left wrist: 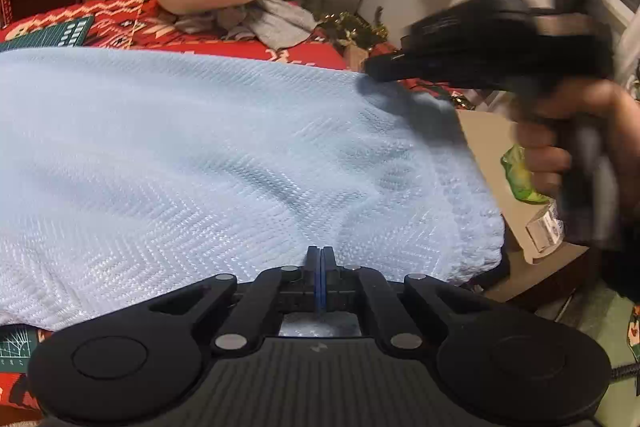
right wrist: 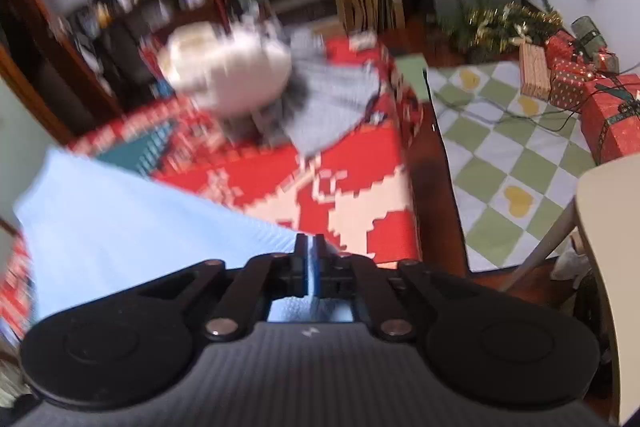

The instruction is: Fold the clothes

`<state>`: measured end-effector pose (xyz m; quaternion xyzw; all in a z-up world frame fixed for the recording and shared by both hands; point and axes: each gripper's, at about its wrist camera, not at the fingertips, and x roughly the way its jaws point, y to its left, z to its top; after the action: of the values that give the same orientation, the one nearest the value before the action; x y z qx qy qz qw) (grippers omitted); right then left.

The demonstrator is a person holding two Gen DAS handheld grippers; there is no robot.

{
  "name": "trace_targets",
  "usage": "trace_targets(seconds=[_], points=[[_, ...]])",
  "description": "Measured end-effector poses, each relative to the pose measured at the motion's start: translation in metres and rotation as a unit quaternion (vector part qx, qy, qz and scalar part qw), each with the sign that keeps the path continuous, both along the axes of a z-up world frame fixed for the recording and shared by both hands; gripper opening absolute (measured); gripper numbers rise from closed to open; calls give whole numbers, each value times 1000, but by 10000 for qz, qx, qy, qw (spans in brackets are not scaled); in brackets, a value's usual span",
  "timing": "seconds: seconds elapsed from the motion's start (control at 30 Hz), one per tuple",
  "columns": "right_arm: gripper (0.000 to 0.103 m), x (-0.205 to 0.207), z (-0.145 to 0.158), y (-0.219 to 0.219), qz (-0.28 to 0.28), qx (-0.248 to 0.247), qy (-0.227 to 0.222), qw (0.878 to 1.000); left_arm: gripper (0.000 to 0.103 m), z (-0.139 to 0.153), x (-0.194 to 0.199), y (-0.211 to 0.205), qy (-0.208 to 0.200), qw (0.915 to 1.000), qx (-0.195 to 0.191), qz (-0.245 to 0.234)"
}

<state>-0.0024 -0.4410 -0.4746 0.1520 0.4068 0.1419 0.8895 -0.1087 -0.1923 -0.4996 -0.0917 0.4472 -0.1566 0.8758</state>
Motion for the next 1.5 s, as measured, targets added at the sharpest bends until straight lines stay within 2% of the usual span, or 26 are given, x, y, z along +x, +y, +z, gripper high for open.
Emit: trace_targets(seconds=[0.1,0.17,0.27,0.4,0.47,0.5,0.6,0.67,0.73,0.8,0.83,0.87,0.97,1.03,1.1,1.17,1.27,1.5], points=[[13,-43,14,-29,-278,244,-182,9992,3,10,-2,-1,-143,9997,-146,-91],[16,-69,14,-44,-411,288,-259,9984,3,16,0,-6,-248,9995,-99,-157],[17,-103,-2,-64,-653,443,-221,9966,4,22,9,-13,-280,9994,-147,-134],[17,-129,-38,-72,-784,924,7,9926,14,29,23,-22,-160,9984,-540,-2],[17,-138,-44,-66,-700,1207,-152,9901,32,33,29,-29,-95,9973,-723,30],[16,-142,-43,-61,-624,1275,-287,9895,38,37,32,-33,-127,9972,-740,6],[15,-144,-33,-43,-289,1287,-599,9895,49,50,37,-44,-272,9969,-739,-95],[15,-143,-27,-30,-48,1262,-745,9892,61,55,42,-48,-290,9969,-715,-127],[14,-141,-25,-17,149,1220,-735,9897,64,53,47,-50,-249,9981,-547,-119],[14,-138,-27,-7,258,1221,-675,9899,58,47,51,-50,-177,9995,-232,-86],[14,-138,-28,-5,287,1234,-653,9898,46,43,52,-50,-128,9999,-62,-45],[15,-140,-29,-6,301,1247,-627,9898,45,38,54,-49,-79,9999,107,-4],[20,-151,-28,-19,221,1292,-588,9896,37,31,53,-34,-7,9996,-223,165],[30,-157,-30,-39,-129,1378,-520,9890,33,33,50,-31,-80,9996,-217,151],[34,-152,-41,-61,-482,1826,-233,9817,31,35,47,-31,-122,9997,-190,104],[37,-146,-54,-81,-808,2326,79,9692,30,35,45,-30,-117,9996,-229,77],[50,-130,-66,-90,-803,2863,306,9543,30,35,43,-28,-93,9994,-309,79],[49,-88,-90,-68,-673,2888,846,9513,30,34,43,-26,-15,9986,-501,157]])
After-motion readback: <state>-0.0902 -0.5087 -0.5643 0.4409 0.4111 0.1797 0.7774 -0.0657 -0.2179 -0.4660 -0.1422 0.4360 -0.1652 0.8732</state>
